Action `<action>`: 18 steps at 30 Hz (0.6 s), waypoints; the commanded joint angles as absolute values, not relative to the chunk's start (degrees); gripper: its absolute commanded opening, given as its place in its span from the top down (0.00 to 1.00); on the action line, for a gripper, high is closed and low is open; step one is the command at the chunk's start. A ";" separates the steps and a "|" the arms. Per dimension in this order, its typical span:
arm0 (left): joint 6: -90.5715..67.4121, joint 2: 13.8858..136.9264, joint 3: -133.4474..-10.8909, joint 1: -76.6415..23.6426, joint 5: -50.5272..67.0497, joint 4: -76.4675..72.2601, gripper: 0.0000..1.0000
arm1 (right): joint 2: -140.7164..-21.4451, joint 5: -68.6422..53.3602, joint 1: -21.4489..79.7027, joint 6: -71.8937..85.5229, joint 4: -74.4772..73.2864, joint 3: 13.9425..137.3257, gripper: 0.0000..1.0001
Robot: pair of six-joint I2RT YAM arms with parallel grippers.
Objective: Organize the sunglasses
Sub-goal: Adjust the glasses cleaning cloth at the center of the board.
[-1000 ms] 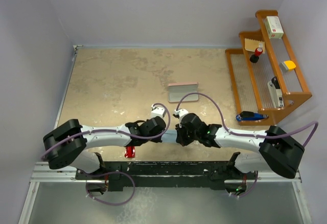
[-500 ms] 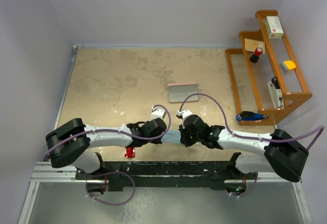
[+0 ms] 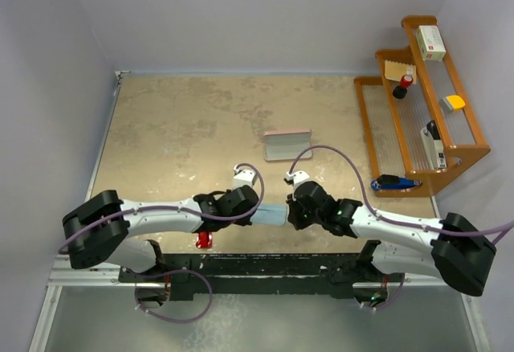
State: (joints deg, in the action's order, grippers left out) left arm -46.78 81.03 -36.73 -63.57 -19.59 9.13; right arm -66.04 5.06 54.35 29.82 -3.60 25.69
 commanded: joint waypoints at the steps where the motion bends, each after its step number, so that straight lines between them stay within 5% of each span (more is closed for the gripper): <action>1: -48.12 76.09 -38.54 -63.98 -23.18 12.48 1.00 | -60.76 10.40 54.58 31.57 -6.47 26.24 0.99; 3: -48.35 74.96 -39.34 -63.98 -23.64 13.75 1.00 | -59.71 10.99 54.59 31.86 -7.07 26.64 0.94; 7: -49.59 74.99 -41.77 -63.98 -25.03 17.11 0.84 | -60.36 10.86 54.58 32.47 -7.16 27.19 0.92; 11: -51.19 77.22 -43.55 -63.98 -25.55 19.40 0.74 | -61.40 10.32 54.58 32.51 -6.55 27.51 0.79; 18: -54.74 82.28 -45.31 -63.98 -26.28 21.52 0.71 | -61.47 9.67 54.58 32.22 -6.70 28.47 0.70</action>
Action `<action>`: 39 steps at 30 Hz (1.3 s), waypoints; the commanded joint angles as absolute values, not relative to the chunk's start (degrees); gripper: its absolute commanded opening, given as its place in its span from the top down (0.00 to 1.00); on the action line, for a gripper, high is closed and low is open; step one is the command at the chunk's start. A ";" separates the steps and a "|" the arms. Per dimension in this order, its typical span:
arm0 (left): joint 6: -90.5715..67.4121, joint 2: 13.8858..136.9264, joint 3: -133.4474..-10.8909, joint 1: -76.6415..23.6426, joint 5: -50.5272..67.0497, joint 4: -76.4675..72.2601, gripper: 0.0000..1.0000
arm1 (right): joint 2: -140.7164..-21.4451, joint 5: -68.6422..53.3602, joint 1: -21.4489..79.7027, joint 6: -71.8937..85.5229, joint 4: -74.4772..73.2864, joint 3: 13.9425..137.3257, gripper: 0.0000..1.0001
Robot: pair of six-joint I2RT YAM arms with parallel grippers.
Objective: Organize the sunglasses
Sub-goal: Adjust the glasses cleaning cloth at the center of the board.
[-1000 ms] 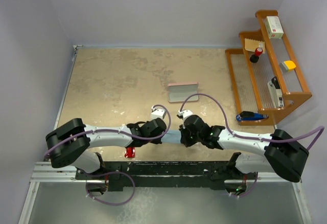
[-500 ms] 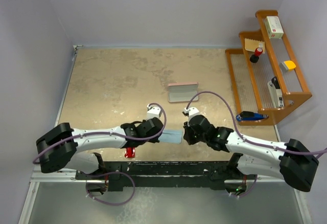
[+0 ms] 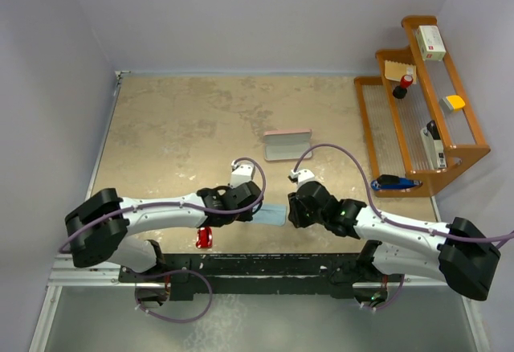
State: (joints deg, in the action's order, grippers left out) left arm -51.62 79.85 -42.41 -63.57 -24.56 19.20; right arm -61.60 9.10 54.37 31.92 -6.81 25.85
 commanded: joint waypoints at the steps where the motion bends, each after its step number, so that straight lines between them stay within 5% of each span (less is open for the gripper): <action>1: -54.91 83.07 -45.57 -63.98 -26.28 21.88 0.72 | -61.16 9.67 54.58 31.99 -6.78 28.59 0.70; 29: -56.77 86.87 -44.94 -64.98 -25.62 18.67 0.97 | -64.28 8.06 54.58 30.39 -4.33 28.79 0.82; 34: -57.24 85.60 -44.37 -65.39 -26.20 18.63 0.97 | -67.16 7.81 54.58 30.01 -2.14 30.49 0.98; 39: -57.57 85.80 -44.05 -65.84 -25.90 17.84 0.98 | -70.08 7.04 54.58 29.77 -0.73 32.70 1.00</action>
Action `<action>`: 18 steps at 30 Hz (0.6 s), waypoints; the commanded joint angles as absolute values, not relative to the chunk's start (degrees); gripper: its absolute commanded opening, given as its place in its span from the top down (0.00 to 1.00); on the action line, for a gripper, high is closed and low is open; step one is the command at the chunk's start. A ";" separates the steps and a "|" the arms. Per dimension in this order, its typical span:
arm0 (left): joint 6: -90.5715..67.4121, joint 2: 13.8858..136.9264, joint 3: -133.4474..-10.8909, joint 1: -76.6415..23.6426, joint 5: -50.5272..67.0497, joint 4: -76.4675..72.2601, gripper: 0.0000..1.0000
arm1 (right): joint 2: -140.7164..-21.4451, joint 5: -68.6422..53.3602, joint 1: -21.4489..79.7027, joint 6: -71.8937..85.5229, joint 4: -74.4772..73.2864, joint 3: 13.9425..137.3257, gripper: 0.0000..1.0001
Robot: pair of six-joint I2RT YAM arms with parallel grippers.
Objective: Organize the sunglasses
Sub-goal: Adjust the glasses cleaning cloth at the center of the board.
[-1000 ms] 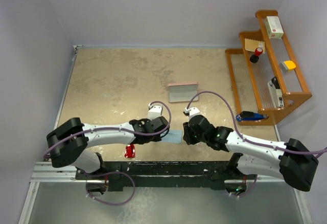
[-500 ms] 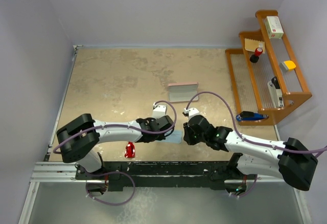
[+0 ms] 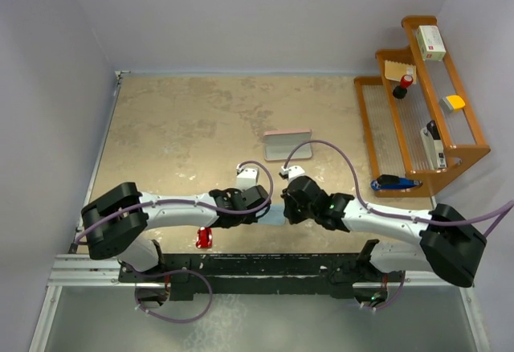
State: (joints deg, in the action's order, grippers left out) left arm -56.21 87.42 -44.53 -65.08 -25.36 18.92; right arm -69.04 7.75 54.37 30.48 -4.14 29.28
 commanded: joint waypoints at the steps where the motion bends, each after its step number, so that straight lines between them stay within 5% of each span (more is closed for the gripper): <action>1: -57.76 85.61 -44.04 -66.03 -26.20 17.83 0.98 | -70.39 6.95 54.58 29.79 -0.33 32.92 1.00; 18: -54.98 82.66 -45.44 -65.70 -33.57 16.22 0.98 | -77.02 4.46 54.58 30.98 4.92 35.13 1.00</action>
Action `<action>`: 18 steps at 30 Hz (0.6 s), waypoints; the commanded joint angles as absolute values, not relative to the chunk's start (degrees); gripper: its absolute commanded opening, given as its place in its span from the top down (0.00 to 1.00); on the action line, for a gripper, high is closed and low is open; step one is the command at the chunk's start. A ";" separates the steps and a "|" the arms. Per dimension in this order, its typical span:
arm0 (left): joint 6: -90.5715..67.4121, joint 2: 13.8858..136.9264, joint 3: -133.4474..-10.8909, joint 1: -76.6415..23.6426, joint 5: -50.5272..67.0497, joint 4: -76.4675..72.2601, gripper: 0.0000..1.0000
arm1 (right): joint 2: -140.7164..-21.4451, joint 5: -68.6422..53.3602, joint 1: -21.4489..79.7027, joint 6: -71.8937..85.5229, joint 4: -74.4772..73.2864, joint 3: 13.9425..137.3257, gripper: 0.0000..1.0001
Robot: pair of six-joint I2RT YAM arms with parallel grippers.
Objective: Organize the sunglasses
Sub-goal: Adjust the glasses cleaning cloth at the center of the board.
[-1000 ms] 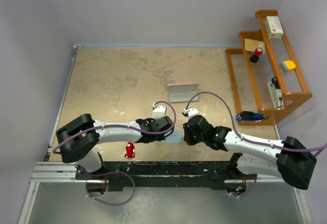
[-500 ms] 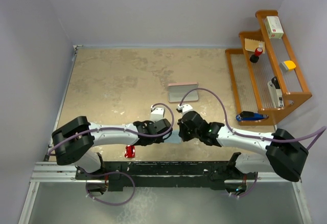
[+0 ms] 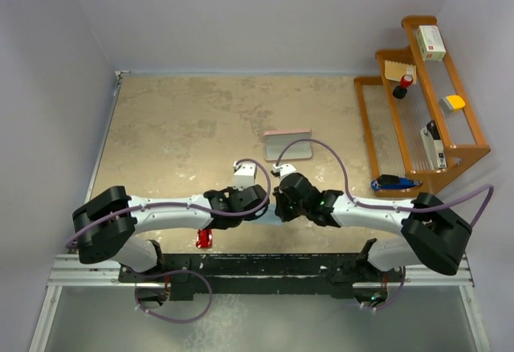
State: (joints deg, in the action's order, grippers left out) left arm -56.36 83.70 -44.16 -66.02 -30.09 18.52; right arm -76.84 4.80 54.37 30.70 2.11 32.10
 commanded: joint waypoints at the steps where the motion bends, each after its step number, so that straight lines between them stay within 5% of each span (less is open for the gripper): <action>1: -54.83 82.70 -45.52 -65.55 -33.79 15.99 0.98 | -77.03 4.47 54.58 30.92 5.00 35.25 1.00; 18: -55.06 79.07 -39.30 -63.52 -31.57 10.66 1.00 | -81.54 0.68 54.58 30.58 8.23 38.66 1.00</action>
State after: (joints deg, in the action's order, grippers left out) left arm -54.48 83.18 -42.37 -63.70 -31.62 13.50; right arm -79.75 2.81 54.37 30.68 4.62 35.07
